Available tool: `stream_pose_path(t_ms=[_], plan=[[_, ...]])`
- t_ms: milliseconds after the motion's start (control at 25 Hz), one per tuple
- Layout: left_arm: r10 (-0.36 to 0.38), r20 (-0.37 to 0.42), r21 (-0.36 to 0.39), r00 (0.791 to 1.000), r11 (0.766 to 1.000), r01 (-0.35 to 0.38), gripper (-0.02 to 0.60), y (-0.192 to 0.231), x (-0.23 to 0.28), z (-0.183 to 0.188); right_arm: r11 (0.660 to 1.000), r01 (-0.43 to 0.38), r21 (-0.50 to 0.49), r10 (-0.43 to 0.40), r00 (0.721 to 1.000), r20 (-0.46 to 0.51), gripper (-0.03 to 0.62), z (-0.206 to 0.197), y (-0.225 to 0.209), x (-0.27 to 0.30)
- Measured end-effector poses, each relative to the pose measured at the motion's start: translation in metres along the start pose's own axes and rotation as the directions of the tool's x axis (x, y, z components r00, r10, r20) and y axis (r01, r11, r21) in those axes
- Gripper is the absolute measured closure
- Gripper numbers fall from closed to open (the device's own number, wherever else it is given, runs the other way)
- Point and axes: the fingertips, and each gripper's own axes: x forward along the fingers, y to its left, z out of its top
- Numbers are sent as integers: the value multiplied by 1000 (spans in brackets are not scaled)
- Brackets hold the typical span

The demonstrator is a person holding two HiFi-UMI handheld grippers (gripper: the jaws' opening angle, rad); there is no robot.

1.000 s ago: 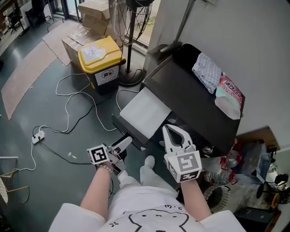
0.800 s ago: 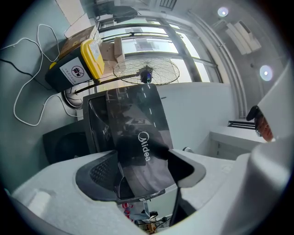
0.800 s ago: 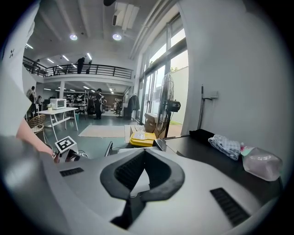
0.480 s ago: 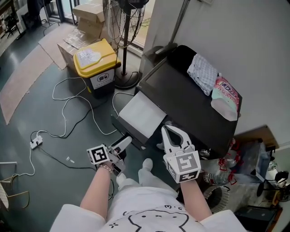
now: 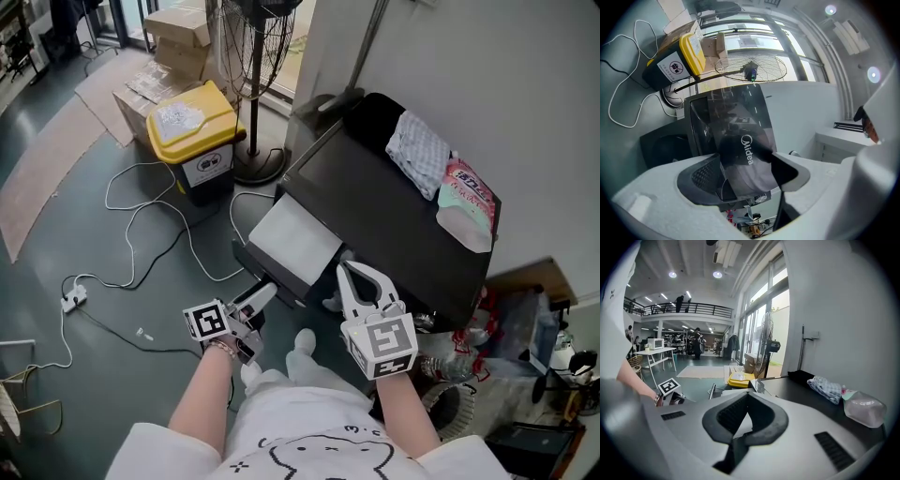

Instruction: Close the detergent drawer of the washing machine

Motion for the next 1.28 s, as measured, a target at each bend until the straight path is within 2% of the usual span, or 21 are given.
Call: stream_pose_path(t_ms=[160,480,920,1280], plan=[[10,6,-40,1000,999,-10,256,0,10,1,1000,2,5,-2,1000,-6,594,1,-5,0],[2,-2,14,1000,1000,-2,256,-2,32,11,1000,5,-10,-5,1000,-5,594,-1,-19,6],[62,6,19,998,998,-62,256,1,83,26,1000,19,-10,-19,1000,-11,594,1,-40,8],[54,15,19,998,998,-54,256,3,99,30,1000,15,-3,-15,1000,-22,594,-6,-48,15]])
